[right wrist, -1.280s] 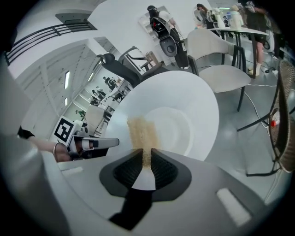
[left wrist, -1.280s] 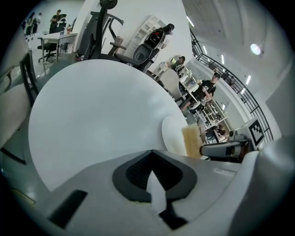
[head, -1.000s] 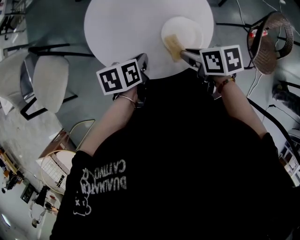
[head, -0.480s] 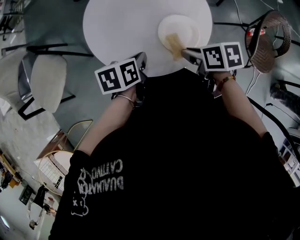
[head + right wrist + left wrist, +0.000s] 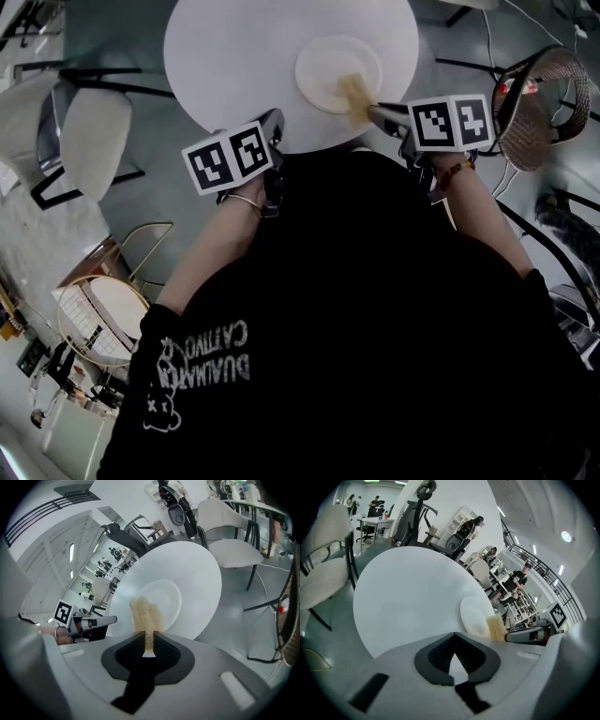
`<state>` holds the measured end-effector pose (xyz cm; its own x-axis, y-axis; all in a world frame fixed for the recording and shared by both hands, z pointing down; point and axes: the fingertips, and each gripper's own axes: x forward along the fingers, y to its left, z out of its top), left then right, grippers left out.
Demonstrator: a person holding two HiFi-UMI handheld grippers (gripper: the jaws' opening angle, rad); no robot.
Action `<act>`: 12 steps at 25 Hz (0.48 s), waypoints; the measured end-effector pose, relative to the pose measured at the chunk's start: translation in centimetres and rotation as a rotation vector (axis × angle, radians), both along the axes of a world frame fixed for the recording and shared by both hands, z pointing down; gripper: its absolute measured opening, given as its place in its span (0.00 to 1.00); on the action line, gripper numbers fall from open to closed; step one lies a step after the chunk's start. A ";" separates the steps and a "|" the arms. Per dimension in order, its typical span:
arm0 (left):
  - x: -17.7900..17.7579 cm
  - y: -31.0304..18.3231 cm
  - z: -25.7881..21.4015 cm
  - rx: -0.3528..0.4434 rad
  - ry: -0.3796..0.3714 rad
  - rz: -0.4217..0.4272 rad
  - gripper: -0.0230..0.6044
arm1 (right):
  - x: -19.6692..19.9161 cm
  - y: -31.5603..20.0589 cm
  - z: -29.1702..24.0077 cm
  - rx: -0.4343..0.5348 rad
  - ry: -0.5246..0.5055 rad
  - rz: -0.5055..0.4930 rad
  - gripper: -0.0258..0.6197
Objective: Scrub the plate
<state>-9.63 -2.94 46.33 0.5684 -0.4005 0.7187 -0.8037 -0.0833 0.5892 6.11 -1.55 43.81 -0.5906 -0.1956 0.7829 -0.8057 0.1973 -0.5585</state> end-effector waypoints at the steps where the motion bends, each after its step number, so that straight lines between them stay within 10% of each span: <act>1: 0.4 0.4 0.0 -0.004 -0.005 -0.016 0.04 | 0.5 0.1 0.0 -0.003 -0.004 -0.017 0.13; 12: 4.4 3.3 -1.7 0.007 -0.031 -0.133 0.04 | 6.5 -1.9 -1.4 0.029 -0.039 -0.018 0.13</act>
